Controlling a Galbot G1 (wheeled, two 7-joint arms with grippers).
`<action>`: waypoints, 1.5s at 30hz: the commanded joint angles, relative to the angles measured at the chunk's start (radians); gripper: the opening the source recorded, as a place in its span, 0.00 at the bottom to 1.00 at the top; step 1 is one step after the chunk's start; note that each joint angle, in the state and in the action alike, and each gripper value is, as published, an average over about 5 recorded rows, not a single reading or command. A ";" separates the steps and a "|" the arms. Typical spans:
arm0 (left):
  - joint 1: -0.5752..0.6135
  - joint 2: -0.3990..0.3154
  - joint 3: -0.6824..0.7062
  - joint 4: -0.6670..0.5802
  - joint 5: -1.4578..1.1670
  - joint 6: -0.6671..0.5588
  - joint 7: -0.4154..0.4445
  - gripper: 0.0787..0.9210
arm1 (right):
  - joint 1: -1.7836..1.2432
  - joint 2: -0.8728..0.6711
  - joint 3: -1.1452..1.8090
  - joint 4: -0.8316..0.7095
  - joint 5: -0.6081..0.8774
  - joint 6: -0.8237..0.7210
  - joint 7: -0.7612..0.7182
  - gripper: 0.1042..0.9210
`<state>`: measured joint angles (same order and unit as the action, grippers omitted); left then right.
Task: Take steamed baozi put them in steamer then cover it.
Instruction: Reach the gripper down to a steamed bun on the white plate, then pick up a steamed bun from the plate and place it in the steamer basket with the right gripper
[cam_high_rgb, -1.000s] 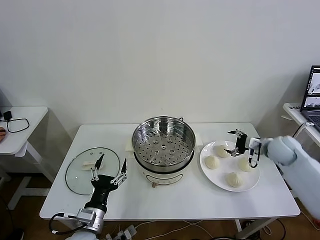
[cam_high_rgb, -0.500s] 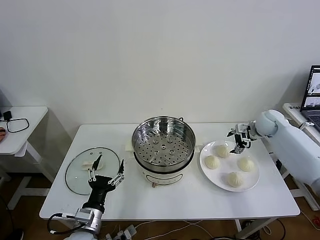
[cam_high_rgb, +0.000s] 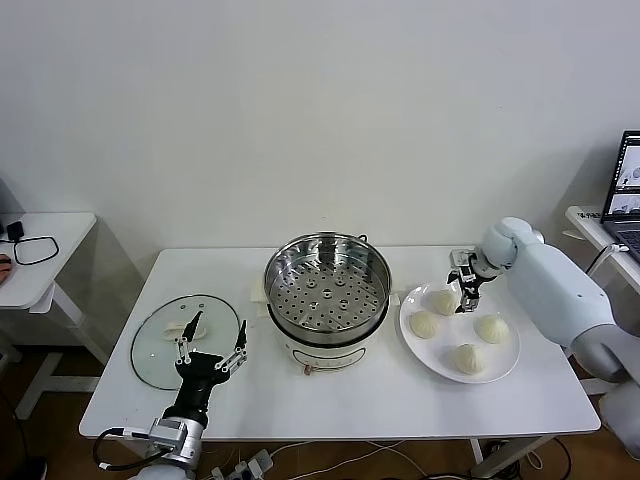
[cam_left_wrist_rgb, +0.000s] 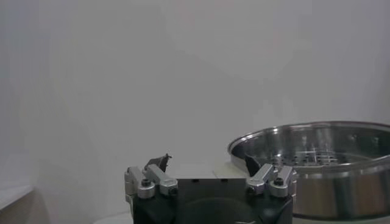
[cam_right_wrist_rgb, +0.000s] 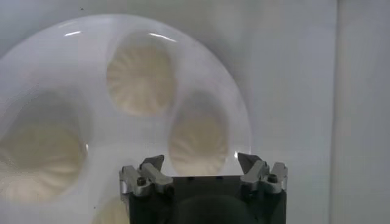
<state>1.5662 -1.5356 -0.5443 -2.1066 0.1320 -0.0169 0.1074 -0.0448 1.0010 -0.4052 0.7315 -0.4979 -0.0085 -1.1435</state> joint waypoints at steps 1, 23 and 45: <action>0.000 -0.001 0.000 -0.001 0.001 -0.001 0.000 0.88 | 0.014 0.060 0.008 -0.085 -0.059 0.016 -0.012 0.88; 0.004 -0.005 0.002 -0.005 0.002 -0.005 -0.001 0.88 | 0.000 0.071 0.020 -0.094 -0.085 0.028 0.008 0.73; 0.010 -0.004 0.020 -0.032 0.007 -0.004 0.000 0.88 | 0.126 -0.182 -0.200 0.261 0.238 0.038 -0.035 0.67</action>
<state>1.5761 -1.5399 -0.5264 -2.1370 0.1377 -0.0215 0.1084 -0.0007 0.9722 -0.4702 0.7741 -0.4678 0.0243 -1.1543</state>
